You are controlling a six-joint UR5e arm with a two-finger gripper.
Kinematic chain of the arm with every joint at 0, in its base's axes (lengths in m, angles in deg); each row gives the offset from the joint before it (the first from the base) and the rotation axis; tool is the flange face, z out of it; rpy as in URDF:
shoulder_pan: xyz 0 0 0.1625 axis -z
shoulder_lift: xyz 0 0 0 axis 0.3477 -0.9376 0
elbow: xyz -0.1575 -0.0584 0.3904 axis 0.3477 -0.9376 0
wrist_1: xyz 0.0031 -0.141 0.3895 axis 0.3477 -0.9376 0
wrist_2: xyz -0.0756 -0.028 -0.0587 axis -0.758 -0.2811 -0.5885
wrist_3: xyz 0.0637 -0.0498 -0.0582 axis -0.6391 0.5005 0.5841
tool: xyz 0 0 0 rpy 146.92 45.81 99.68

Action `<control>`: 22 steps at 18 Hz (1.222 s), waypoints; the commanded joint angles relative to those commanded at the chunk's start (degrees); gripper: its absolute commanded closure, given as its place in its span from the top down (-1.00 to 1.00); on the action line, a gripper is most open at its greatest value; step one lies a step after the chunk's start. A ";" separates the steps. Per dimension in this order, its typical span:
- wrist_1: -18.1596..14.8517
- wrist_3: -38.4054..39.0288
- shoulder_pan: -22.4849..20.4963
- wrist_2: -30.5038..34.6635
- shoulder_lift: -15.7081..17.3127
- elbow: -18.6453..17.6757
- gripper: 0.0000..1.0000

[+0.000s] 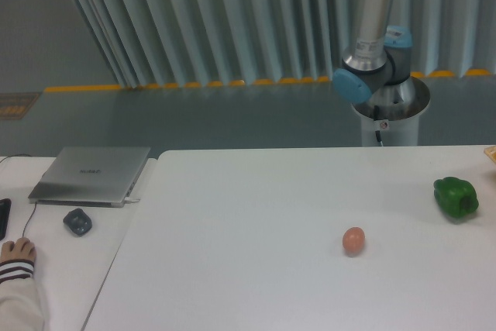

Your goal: Place the yellow pepper in a basket

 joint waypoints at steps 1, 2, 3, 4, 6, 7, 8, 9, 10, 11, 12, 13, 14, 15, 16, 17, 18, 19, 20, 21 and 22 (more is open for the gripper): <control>-0.09 0.44 0.79 0.09 0.61 0.00 1.00; -0.09 2.27 1.50 0.26 0.79 0.00 1.00; 0.00 4.90 2.55 0.79 1.06 0.00 1.00; 0.35 7.01 4.12 1.57 1.32 0.00 1.00; 0.00 8.70 7.20 4.56 1.59 0.35 1.00; -0.09 8.79 8.52 5.88 1.67 0.44 1.00; -0.09 8.79 9.49 6.32 1.94 0.44 1.00; -0.09 8.79 10.02 6.33 2.37 0.35 1.00; -0.09 8.79 10.46 6.33 2.64 0.35 1.00; 0.00 9.40 11.08 6.33 2.64 0.35 1.00; 0.17 12.02 12.21 6.42 2.64 0.44 1.00; 0.26 14.30 12.92 6.50 2.47 0.61 1.00; 0.09 16.68 13.45 6.50 2.20 1.05 1.00; 0.00 18.35 13.98 6.50 2.03 1.40 1.00; 0.00 18.63 14.33 6.50 1.85 1.84 1.00; -0.09 18.89 14.51 6.50 1.76 2.11 1.00; -0.09 18.90 14.95 6.50 1.50 2.20 1.00; -0.26 18.90 15.12 6.50 1.06 2.46 1.00; -0.61 18.90 15.21 6.50 0.62 2.55 1.00; -1.31 18.90 15.74 6.50 0.10 2.90 1.00; -2.02 18.90 16.26 6.50 -0.52 3.60 1.00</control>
